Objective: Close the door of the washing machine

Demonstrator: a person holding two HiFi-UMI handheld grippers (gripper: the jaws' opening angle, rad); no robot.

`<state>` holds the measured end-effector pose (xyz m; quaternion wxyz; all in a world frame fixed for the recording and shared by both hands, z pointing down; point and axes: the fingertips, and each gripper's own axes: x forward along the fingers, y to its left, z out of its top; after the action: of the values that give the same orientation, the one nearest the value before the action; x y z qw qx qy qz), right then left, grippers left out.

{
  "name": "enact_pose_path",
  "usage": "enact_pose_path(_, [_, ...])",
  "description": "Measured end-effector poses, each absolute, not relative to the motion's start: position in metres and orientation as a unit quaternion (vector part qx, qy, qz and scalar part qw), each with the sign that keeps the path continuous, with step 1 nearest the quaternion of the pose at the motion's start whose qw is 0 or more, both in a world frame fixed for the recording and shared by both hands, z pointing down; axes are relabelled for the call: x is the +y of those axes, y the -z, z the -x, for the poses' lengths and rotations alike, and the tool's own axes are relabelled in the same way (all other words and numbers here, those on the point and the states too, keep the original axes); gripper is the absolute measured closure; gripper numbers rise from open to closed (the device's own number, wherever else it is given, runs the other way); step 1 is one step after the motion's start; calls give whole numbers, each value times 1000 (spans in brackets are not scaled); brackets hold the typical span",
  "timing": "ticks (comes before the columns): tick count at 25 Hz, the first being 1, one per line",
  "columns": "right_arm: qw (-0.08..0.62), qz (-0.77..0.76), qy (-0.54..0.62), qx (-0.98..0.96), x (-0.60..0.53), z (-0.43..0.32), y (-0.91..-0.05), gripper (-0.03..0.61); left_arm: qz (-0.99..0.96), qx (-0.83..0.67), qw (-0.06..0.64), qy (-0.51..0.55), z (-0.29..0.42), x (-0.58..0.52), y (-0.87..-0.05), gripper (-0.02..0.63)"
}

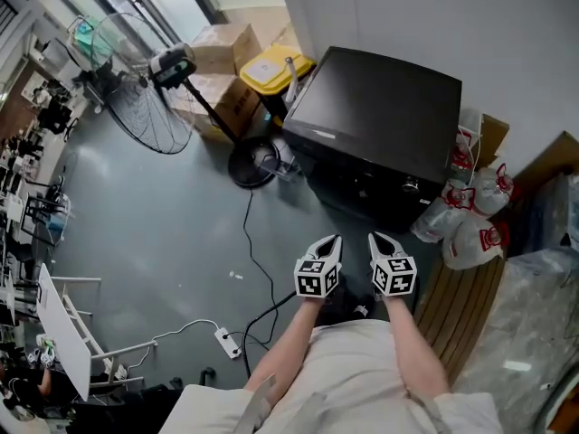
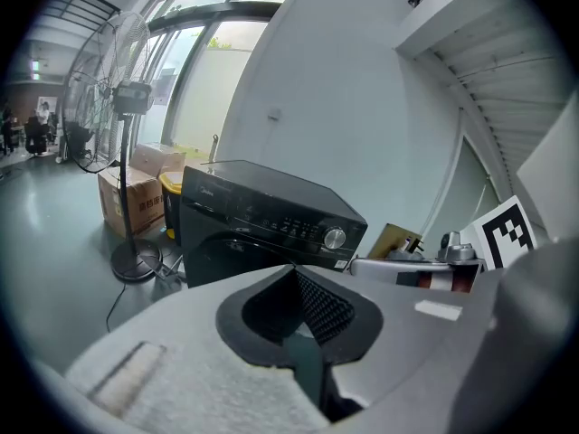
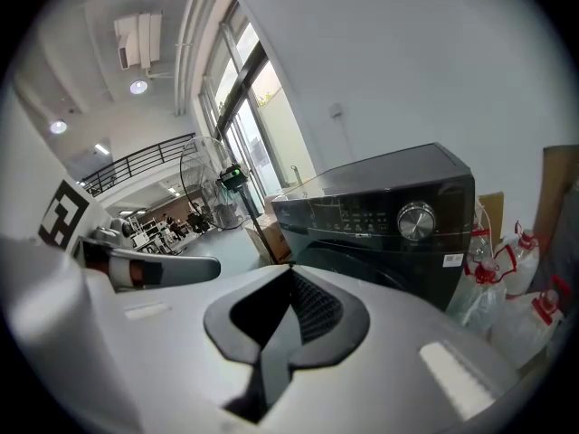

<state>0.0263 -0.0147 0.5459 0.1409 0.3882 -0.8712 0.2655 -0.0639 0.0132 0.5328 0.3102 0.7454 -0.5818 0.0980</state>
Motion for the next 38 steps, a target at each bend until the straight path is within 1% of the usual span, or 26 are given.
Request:
enact_pose_path(11, [147,-374,-250,-881,-3,-31,-537,575,-725,-613,302,-82,79,25,-524,612])
enact_pose_path(38, [148,-370,-237,-886,0,-31,-532,575,-727,-613,297,-92,79,32,-523,612])
